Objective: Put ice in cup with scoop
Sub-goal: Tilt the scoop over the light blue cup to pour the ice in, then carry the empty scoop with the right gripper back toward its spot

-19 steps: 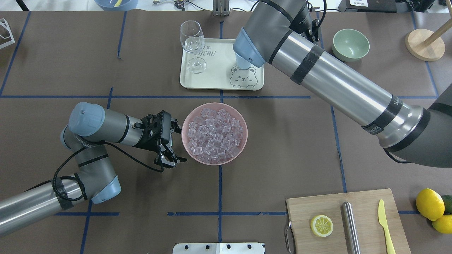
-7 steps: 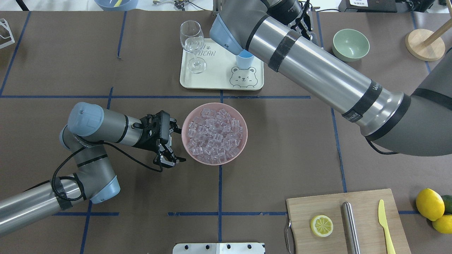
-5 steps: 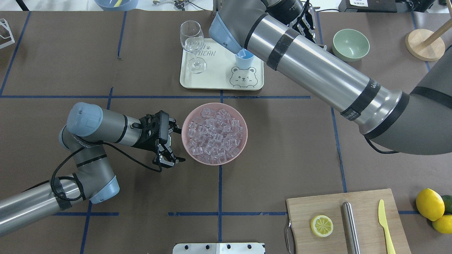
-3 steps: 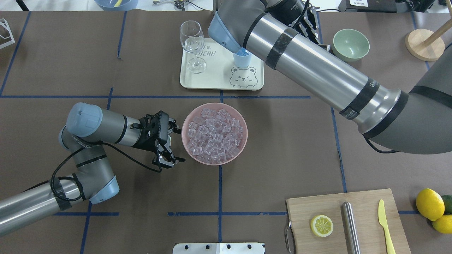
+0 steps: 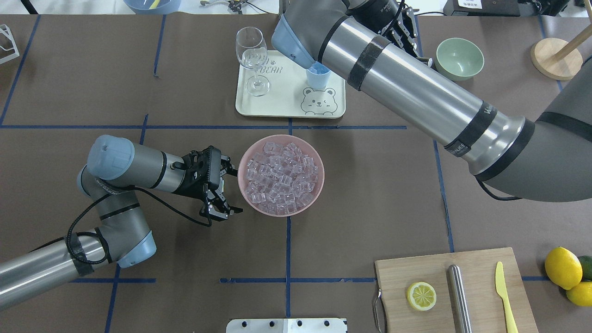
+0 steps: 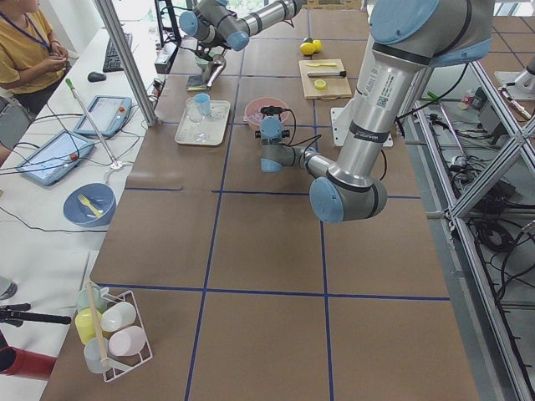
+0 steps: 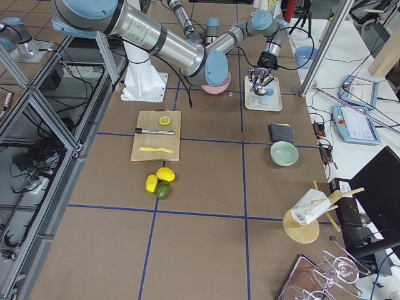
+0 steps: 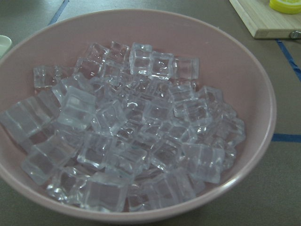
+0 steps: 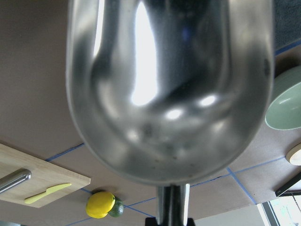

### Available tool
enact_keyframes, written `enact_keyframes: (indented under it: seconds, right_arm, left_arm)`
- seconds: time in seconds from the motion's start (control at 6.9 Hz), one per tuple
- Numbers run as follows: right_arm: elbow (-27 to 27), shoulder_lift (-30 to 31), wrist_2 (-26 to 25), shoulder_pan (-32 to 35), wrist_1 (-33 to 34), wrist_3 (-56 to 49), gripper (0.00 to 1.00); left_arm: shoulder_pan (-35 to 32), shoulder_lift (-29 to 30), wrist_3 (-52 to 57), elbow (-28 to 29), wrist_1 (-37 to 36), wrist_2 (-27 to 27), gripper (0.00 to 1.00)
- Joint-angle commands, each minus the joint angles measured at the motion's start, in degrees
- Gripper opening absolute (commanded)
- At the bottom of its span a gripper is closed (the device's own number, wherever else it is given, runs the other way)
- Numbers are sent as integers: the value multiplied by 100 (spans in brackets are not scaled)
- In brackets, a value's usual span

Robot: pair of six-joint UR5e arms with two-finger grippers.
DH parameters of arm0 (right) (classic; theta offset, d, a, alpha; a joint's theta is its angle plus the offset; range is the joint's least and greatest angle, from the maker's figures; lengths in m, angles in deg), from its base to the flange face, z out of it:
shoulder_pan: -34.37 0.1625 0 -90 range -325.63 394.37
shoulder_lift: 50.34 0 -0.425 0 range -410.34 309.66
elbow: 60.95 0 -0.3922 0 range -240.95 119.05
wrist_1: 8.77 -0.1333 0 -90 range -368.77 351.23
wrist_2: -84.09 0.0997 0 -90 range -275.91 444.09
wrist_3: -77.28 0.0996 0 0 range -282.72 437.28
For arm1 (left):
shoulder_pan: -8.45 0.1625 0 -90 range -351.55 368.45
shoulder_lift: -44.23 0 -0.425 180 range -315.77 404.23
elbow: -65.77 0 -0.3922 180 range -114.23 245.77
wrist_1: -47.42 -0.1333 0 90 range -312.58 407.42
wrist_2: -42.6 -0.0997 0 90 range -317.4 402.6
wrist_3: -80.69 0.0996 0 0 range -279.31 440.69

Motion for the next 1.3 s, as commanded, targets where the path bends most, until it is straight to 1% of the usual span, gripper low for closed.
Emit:
enact_keyframes:
  seconds: [0.0, 0.14, 0.29, 0.43, 0.58, 0.72, 0.87, 1.01, 1.16]
  right_arm:
    - [-21, -1, 10, 0, 1, 0, 0]
    - [-47, -9, 45, 0, 1, 0, 0]
    - [-221, 17, 141, 52, 1, 0, 0]
    - [-258, 26, 298, 114, 9, 26, 0]
    - [-502, 130, 587, 236, 9, 157, 0]
    - [-609, 192, 1129, 481, 62, 445, 0]
    - [-732, 193, 1605, 632, 149, 1031, 0]
    - [-889, 210, 2062, 764, 272, 1872, 0]
    - [-1387, 445, 2301, 834, 395, 2455, 0]
  left_arm:
    - [2, 0, 0, -9, 0, 0, 100]
    - [-7, 0, 0, -9, 0, 0, 100]
    - [-16, 0, 0, -9, 0, 0, 100]
    - [-25, 0, -9, -9, 0, 0, 100]
    - [-42, 0, -9, -9, 0, 0, 100]
    - [-68, 0, -9, -9, 0, 0, 100]
    - [-69, 0, -9, -9, 0, 0, 100]
    - [-69, 0, -9, -9, 0, 0, 100]
    - [-69, 0, -9, -9, 0, 0, 100]
